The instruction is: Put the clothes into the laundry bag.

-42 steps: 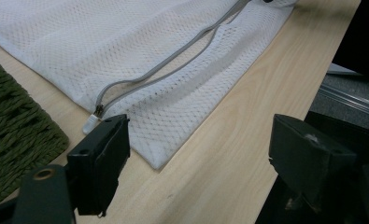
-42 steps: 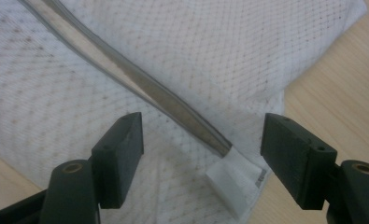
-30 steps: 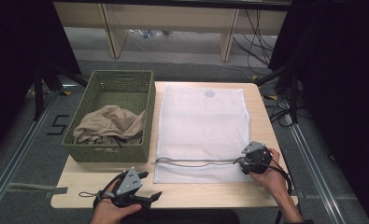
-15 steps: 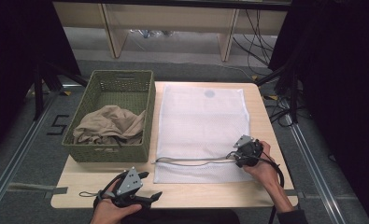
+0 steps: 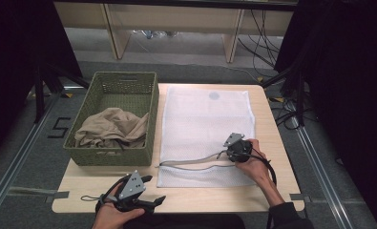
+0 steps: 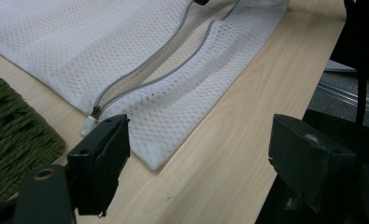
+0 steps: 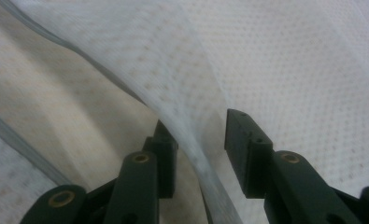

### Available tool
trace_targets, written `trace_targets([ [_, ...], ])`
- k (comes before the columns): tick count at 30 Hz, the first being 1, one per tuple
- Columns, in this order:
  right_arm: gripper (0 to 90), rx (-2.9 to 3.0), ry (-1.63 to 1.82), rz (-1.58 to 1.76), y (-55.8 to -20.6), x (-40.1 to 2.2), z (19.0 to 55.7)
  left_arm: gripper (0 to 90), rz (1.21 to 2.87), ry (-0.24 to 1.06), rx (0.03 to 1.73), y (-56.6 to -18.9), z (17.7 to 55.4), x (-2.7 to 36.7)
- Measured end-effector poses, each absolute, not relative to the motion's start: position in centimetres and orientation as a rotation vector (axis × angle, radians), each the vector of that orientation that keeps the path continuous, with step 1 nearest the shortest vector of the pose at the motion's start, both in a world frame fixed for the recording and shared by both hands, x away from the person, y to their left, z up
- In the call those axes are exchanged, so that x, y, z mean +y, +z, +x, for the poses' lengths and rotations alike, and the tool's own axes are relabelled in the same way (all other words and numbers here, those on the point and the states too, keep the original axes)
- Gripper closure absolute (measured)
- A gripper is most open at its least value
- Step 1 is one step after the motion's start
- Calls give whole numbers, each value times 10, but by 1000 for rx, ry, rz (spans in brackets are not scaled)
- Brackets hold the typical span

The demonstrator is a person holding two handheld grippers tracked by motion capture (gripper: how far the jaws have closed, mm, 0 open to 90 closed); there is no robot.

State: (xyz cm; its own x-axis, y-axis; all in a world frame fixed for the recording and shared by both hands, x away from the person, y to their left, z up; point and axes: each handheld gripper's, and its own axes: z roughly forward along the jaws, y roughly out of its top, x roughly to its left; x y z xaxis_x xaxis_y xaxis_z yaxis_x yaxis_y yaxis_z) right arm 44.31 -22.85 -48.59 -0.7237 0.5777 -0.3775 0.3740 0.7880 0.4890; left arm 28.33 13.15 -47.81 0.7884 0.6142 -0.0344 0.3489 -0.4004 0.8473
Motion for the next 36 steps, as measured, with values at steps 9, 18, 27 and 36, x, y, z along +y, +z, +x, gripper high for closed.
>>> trace_targets([
  [9, 799, 2504, 610, 626, -480, -206, 445, 211, 2030, 351, 714, -478, 284, 132],
  [18, 880, 2504, 654, 651, -468, -201, 445, 214, 2040, 368, 707, -476, 285, 133],
  [27, 893, 2442, 749, 633, -430, -204, 442, 217, 1996, 445, 688, -460, 287, 136],
  [36, 893, 2447, 770, 645, -415, -205, 439, 213, 2018, 538, 666, -425, 297, 150],
])
